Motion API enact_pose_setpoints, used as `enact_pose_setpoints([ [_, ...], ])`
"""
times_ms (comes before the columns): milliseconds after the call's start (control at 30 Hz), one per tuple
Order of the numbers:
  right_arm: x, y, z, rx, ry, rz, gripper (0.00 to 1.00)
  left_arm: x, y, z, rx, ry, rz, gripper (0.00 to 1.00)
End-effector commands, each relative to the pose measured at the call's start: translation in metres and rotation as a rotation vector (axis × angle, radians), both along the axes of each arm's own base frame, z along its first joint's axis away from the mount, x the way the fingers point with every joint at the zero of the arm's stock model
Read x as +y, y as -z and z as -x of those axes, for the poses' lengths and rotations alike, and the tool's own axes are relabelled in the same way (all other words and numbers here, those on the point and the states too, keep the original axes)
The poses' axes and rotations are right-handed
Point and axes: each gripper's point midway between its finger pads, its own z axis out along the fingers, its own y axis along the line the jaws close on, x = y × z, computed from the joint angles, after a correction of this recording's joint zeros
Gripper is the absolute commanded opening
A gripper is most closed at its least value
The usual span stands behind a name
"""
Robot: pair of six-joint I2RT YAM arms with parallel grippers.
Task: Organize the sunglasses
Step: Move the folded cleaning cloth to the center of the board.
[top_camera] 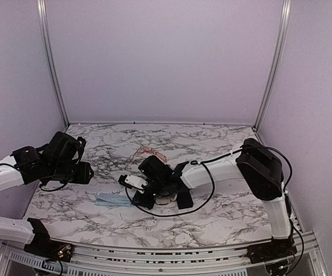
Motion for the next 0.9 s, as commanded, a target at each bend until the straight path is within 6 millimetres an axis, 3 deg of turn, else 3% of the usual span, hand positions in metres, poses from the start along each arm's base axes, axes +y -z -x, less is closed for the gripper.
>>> enact_pose_setpoints([
  [0, 0.014, -0.014, -0.005, -0.012, -0.033, -0.048, 0.19, 0.013, 0.0, 0.001, -0.01, -0.012, -0.06, 0.43],
  [367, 0.021, -0.024, 0.002, 0.005, -0.072, -0.097, 0.2, 0.01, 0.006, 0.0, 0.009, -0.003, -0.063, 0.43],
  [867, 0.025, -0.015, 0.005, 0.022, -0.077, -0.096, 0.2, 0.009, 0.01, -0.001, 0.023, 0.003, -0.059, 0.42],
])
